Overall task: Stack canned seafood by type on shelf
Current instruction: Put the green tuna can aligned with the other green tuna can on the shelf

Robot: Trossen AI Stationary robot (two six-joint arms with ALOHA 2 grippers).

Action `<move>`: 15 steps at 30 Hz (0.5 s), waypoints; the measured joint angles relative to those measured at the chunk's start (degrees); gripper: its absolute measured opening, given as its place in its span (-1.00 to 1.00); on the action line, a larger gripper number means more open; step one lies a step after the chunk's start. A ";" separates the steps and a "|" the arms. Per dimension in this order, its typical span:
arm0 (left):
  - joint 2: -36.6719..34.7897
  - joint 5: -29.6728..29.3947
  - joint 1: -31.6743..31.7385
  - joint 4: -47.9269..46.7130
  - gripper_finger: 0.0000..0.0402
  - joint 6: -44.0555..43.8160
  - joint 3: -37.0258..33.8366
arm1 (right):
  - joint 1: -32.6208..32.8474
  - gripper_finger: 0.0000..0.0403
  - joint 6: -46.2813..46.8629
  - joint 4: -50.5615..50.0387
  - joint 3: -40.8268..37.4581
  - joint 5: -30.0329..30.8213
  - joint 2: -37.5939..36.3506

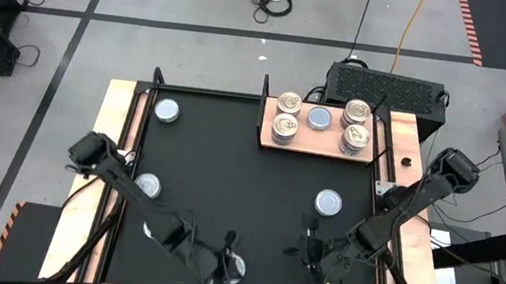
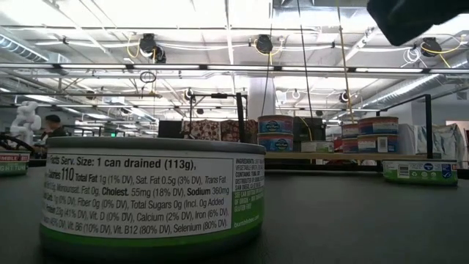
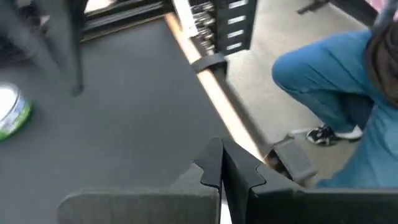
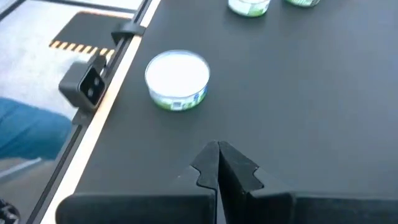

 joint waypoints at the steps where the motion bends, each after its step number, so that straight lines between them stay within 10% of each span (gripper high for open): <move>1: 1.31 -1.30 -0.96 -1.77 -0.97 1.08 2.21 | 0.37 -1.00 0.35 0.03 0.00 -0.01 0.42; 10: 15.99 -7.73 -4.12 -30.27 -0.97 2.72 25.06 | 2.19 -1.00 -2.26 2.23 0.04 1.47 1.26; 15: 18.23 -6.33 -4.04 -31.35 -0.96 2.69 28.03 | 2.17 -1.00 -3.82 3.07 0.04 1.54 1.17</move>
